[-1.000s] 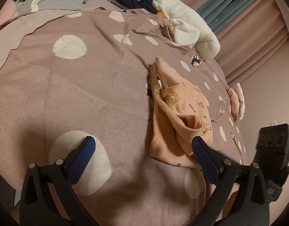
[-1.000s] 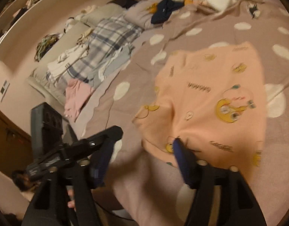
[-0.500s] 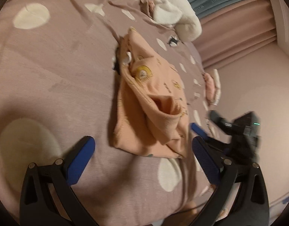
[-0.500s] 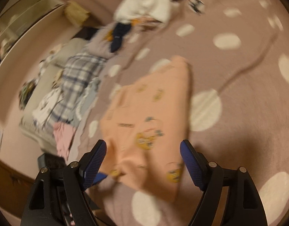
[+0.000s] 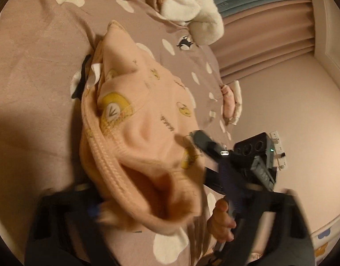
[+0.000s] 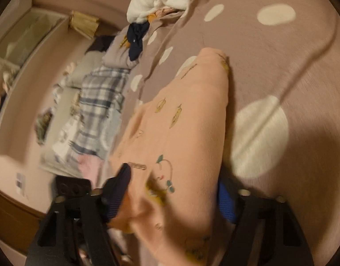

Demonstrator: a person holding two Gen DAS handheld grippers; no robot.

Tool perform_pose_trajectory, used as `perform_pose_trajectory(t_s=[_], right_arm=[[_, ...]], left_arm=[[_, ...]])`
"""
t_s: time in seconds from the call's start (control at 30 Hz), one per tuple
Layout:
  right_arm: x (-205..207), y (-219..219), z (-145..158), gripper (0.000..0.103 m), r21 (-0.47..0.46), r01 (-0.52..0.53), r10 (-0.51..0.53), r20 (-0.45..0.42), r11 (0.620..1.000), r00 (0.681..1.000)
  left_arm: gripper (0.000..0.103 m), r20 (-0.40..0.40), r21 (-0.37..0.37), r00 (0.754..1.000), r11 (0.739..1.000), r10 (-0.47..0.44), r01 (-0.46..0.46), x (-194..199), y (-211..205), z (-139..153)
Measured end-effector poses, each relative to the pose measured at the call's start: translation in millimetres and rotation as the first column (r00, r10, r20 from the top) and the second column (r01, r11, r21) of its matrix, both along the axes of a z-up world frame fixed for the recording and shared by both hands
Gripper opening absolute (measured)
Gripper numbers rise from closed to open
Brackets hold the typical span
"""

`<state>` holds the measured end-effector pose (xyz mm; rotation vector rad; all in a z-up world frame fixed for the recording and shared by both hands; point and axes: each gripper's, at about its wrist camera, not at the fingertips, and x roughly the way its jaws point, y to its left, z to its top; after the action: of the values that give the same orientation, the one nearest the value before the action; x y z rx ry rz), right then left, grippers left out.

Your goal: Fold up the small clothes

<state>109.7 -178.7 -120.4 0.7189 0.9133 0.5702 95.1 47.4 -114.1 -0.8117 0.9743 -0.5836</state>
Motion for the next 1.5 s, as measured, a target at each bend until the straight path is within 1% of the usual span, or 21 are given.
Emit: perform_pose_trajectory(t_s=[0.03, 0.07, 0.1, 0.17, 0.23, 0.27, 0.3, 0.4, 0.5, 0.63, 0.83, 1.0, 1.13, 1.2, 1.23, 1.27, 1.3, 1.33, 1.4, 1.47, 1.5], right_arm=[[1, 1, -1, 0.039, -0.026, 0.012, -0.012, 0.010, 1.000, 1.000], [1, 3, -1, 0.033, -0.038, 0.024, -0.023, 0.022, 0.999, 1.000], [0, 3, -1, 0.031, -0.047, 0.036, -0.035, 0.033, 0.998, 0.999], [-4, 5, 1, 0.028, -0.103, 0.050, -0.044, 0.062, 0.993, 0.997], [-11, 12, 11, 0.025, -0.173, 0.062, -0.039, 0.131, 0.983, 0.991], [-13, 15, 15, 0.025, -0.201, 0.067, -0.036, 0.152, 0.977, 0.988], [-15, 17, 19, 0.025, -0.223, 0.072, -0.035, 0.165, 0.972, 0.986], [-22, 16, 37, 0.025, -0.228, 0.088, -0.040, 0.210, 0.970, 0.977], [-33, 8, 56, 0.025, -0.196, 0.086, -0.034, 0.257, 0.977, 0.966], [-53, 0, 83, 0.025, -0.191, 0.106, -0.039, 0.325, 0.976, 0.945], [-83, -22, 126, 0.025, -0.191, 0.161, -0.063, 0.437, 0.968, 0.897], [-98, -43, 150, 0.025, -0.171, 0.200, -0.088, 0.505, 0.965, 0.859], [-98, -53, 147, 0.025, -0.175, 0.209, -0.092, 0.515, 0.962, 0.853], [-95, -53, 138, 0.025, -0.230, 0.210, -0.069, 0.502, 0.950, 0.862], [-93, -54, 130, 0.030, -0.265, 0.229, -0.078, 0.479, 0.937, 0.874], [-87, -57, 114, 0.035, -0.287, 0.239, -0.104, 0.417, 0.928, 0.903], [-82, -62, 99, 0.048, -0.303, 0.237, -0.128, 0.340, 0.923, 0.932], [-80, -65, 87, 0.058, -0.311, 0.241, -0.152, 0.284, 0.919, 0.947], [-79, -76, 68, 0.061, -0.324, 0.282, -0.223, 0.209, 0.903, 0.952], [-85, -80, 63, 0.062, -0.348, 0.327, -0.268, 0.209, 0.878, 0.941], [-88, -80, 64, 0.066, -0.367, 0.337, -0.273, 0.215, 0.867, 0.938]], left_arm=[[0.036, -0.034, 0.056, 0.999, 0.998, 0.024, -0.022, 1, -1, -3], [0.028, -0.059, 0.127, 0.998, 0.991, 0.039, -0.032, 4, -5, -5], [0.027, -0.053, 0.183, 0.998, 0.983, 0.044, -0.034, 5, -8, -5], [0.024, -0.021, 0.215, 0.998, 0.975, 0.067, -0.061, -1, -11, 3], [0.019, 0.049, 0.302, 0.996, 0.949, 0.081, -0.092, -10, -19, 16], [0.019, 0.100, 0.366, 0.992, 0.925, 0.070, -0.102, -17, -26, 24], [0.018, 0.122, 0.389, 0.990, 0.914, 0.070, -0.113, -21, -29, 28], [0.018, 0.182, 0.368, 0.981, 0.920, 0.071, -0.135, -33, -28, 43], [0.018, 0.238, 0.359, 0.970, 0.924, 0.048, -0.134, -44, -30, 60], [0.018, 0.327, 0.358, 0.944, 0.920, 0.036, -0.159, -65, -46, 93], [0.018, 0.439, 0.378, 0.898, 0.906, 0.004, -0.189, -84, -81, 134], [0.018, 0.490, 0.364, 0.872, 0.912, -0.018, -0.187, -91, -100, 157], [0.019, 0.487, 0.393, 0.872, 0.902, -0.040, -0.178, -88, -113, 155], [0.024, 0.452, 0.416, 0.890, 0.897, -0.061, -0.149, -83, -117, 140], [0.035, 0.397, 0.424, 0.914, 0.900, -0.084, -0.101, -77, -117, 125], [0.047, 0.319, 0.458, 0.942, 0.887, -0.105, -0.056, -74, -118, 108], [0.075, 0.244, 0.500, 0.964, 0.865, -0.104, -0.033, -69, -118, 95], [0.089, 0.170, 0.543, 0.983, 0.839, -0.062, -0.041, -65, -115, 78], [0.091, 0.188, 0.561, 0.982, 0.822, -0.014, -0.096, -66, -107, 64], [0.095, 0.210, 0.598, 0.978, 0.792, -0.005, -0.124, -69, -104, 61], [0.102, 0.224, 0.619, 0.975, 0.775, -0.014, -0.131, -71, -105, 62]])
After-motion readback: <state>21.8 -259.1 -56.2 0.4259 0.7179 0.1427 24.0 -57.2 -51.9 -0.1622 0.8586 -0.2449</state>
